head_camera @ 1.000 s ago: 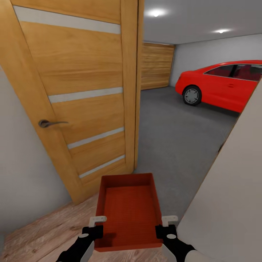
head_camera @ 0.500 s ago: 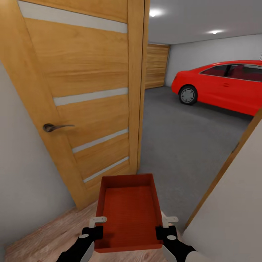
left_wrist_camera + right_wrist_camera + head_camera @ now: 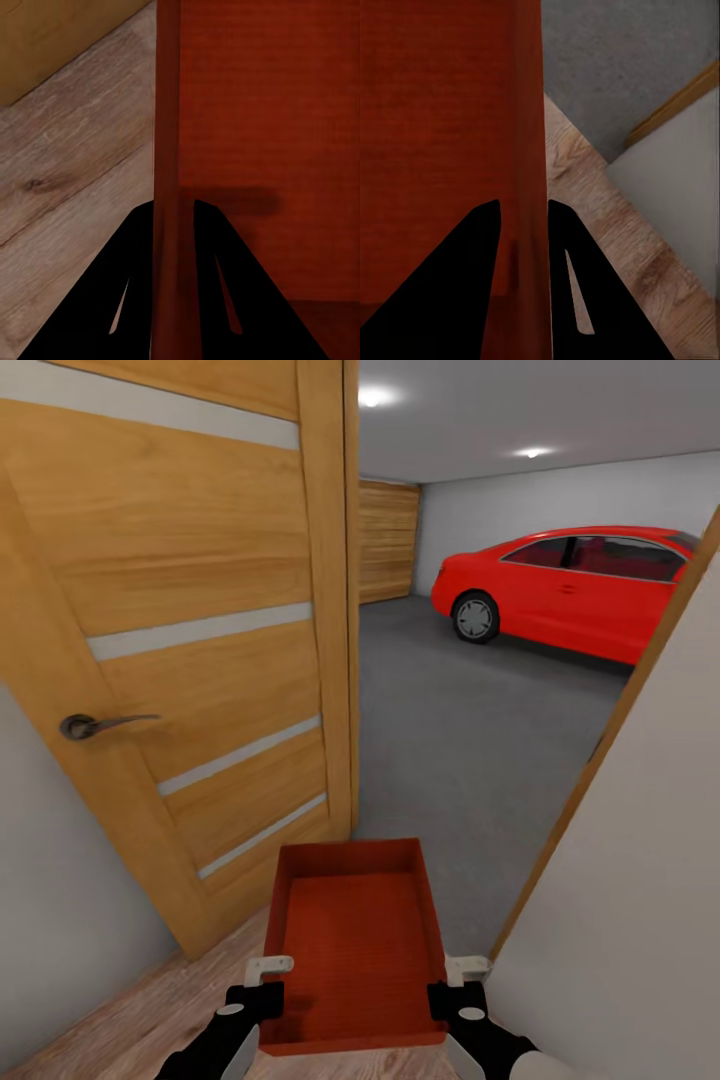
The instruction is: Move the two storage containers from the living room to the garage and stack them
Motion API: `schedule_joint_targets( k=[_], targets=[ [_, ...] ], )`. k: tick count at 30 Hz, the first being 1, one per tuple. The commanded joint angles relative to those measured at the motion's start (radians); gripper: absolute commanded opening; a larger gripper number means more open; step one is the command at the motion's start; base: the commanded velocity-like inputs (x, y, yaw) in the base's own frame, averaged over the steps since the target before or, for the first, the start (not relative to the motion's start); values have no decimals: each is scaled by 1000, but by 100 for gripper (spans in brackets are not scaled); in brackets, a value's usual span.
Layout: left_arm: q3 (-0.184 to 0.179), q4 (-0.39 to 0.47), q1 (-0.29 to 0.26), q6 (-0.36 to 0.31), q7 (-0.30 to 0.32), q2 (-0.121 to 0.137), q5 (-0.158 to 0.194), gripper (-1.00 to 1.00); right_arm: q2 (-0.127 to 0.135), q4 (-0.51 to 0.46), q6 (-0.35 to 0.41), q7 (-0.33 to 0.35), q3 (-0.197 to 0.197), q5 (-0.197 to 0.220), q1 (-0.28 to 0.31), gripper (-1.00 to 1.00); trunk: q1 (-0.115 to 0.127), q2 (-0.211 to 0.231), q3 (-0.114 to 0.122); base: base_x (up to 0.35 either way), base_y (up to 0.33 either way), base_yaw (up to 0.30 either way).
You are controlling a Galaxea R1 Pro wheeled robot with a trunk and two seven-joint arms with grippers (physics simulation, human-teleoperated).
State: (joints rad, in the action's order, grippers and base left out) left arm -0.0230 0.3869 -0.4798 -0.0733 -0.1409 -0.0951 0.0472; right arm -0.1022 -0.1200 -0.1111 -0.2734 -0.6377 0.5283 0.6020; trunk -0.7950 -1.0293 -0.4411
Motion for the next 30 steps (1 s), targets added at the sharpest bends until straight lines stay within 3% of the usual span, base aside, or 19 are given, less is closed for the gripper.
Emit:
schedule_joint_targets(
  k=[1,15,30],
  targets=[
    [-15,-45,1,-6,-11,2,-2,-100,9,1,-7,-16,72,9,10,-100,0,-1,-1,0,1,-246],
    [-15,-45,1,-6,-11,2,-2,-100,9,0,-7,-16,72,9,10,-100,0,-1,-1,3,11,-208],
    [-15,-46,1,-6,-10,2,-1,-100,11,0,-8,-16,72,8,10,-100,0,-1,-1,194,220,-45]
  ],
)
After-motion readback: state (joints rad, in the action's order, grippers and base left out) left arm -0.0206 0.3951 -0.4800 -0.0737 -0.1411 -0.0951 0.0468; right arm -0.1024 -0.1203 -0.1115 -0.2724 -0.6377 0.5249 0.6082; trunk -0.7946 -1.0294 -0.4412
